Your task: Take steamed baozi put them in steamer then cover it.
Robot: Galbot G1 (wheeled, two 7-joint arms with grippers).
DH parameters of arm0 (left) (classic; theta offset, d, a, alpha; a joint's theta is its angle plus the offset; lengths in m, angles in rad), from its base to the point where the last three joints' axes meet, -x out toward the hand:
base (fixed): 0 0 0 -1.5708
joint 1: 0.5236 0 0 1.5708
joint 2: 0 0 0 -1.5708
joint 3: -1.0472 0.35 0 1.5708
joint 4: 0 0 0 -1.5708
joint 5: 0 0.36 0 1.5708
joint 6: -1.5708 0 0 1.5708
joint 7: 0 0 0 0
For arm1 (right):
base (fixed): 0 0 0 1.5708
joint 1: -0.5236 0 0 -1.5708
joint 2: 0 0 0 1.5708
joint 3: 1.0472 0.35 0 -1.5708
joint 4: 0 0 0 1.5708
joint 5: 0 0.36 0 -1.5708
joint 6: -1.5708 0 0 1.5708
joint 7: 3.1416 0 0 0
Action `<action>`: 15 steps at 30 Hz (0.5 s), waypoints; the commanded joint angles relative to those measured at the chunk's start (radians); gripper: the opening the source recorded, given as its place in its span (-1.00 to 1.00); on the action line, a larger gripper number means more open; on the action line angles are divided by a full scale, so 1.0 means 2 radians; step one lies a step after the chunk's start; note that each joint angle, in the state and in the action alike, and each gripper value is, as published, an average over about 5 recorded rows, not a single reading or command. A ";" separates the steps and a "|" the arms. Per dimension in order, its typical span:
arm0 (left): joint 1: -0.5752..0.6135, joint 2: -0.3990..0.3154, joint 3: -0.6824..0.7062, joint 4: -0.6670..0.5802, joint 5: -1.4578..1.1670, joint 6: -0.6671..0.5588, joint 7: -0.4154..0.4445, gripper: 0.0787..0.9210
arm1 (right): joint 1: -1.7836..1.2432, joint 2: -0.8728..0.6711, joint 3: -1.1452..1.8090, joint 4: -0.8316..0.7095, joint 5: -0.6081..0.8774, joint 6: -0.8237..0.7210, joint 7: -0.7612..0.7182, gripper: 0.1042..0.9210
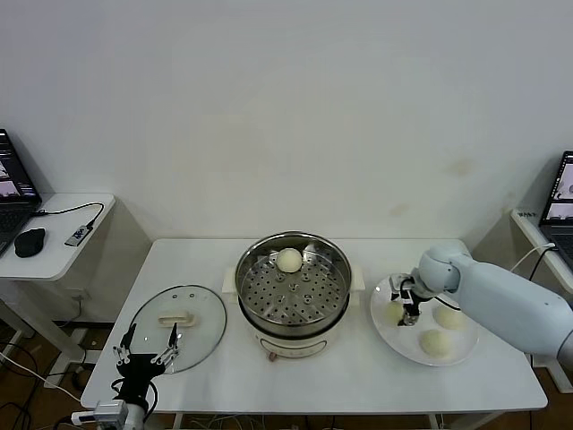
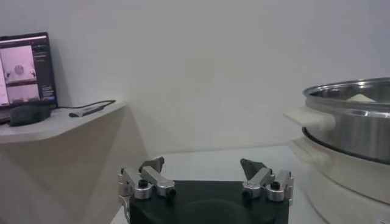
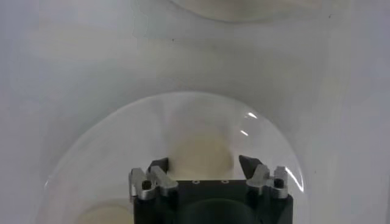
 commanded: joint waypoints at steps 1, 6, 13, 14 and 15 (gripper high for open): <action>0.001 0.000 0.000 -0.002 0.000 0.000 0.000 0.77 | -0.002 0.001 0.004 -0.001 -0.003 0.000 -0.002 0.28; 0.001 0.000 0.000 -0.004 0.000 0.000 -0.001 0.77 | 0.012 -0.013 0.003 0.010 0.008 0.001 -0.011 0.22; 0.001 0.002 0.001 -0.007 0.001 0.000 -0.001 0.77 | 0.075 -0.052 -0.017 0.049 0.047 0.000 -0.025 0.18; 0.001 0.002 0.001 -0.008 0.001 0.001 -0.001 0.77 | 0.092 -0.060 -0.025 0.056 0.056 -0.001 -0.027 0.18; 0.000 0.003 0.001 -0.009 0.001 0.001 -0.001 0.77 | 0.110 -0.068 -0.033 0.063 0.066 -0.002 -0.029 0.18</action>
